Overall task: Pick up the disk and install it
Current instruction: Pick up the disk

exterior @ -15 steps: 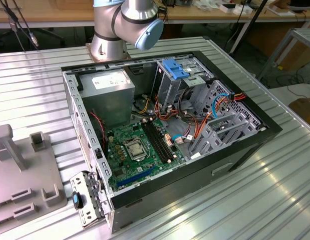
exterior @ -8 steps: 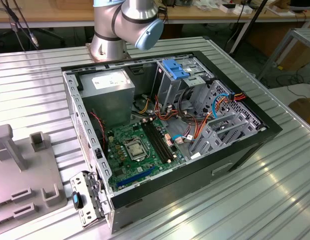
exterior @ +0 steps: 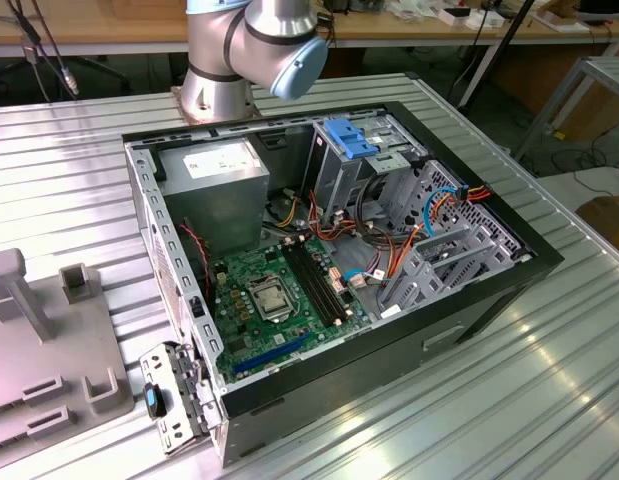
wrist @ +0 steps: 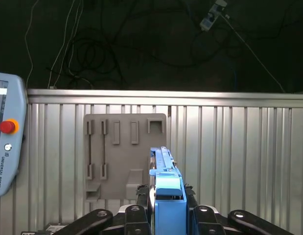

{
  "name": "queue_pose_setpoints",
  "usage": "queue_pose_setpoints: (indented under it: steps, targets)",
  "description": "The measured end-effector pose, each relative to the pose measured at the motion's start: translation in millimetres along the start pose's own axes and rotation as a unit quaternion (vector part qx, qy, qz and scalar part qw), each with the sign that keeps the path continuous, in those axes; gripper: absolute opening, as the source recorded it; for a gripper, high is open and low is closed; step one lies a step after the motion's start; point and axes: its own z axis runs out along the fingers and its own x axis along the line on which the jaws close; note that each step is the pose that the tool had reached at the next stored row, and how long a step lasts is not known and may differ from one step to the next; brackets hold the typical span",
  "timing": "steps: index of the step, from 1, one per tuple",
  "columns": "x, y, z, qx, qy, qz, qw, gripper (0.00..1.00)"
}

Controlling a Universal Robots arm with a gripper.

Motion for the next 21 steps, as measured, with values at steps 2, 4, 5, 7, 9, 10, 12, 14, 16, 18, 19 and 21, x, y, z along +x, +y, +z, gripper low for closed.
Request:
queue_pose_setpoints:
  steps: [2,4,5,7,9,10,12,14,16,18,19,21]
  targets:
    - [0.1,-8.2,0.1,0.0000,0.0000,0.000,1.0000,0.37]
    - [0.1,-13.6,0.1,0.0000,0.0000,0.000,1.0000,0.37]
    - [0.2,-16.1,0.1,0.0000,0.0000,0.000,1.0000,0.37]
    - [0.3,-21.0,0.2,0.0000,0.0000,0.000,1.0000,0.37]
    - [0.3,-25.6,0.2,0.0000,0.0000,0.000,1.0000,0.37]
    - [0.3,-28.1,0.3,0.0000,0.0000,0.000,1.0000,0.37]
    - [0.4,-32.6,0.3,0.0000,0.0000,0.000,1.0000,0.37]
    - [0.4,-36.0,0.4,0.0000,0.0000,0.000,1.0000,0.37]
    - [0.5,-39.6,0.5,0.0000,0.0000,0.000,1.0000,0.37]
    - [0.5,-43.5,0.6,0.0000,0.0000,0.000,1.0000,0.37]
    - [0.6,-45.8,0.6,0.0000,0.0000,0.000,1.0000,0.37]
    - [0.6,-50.1,0.7,0.0000,0.0000,0.000,1.0000,0.37]
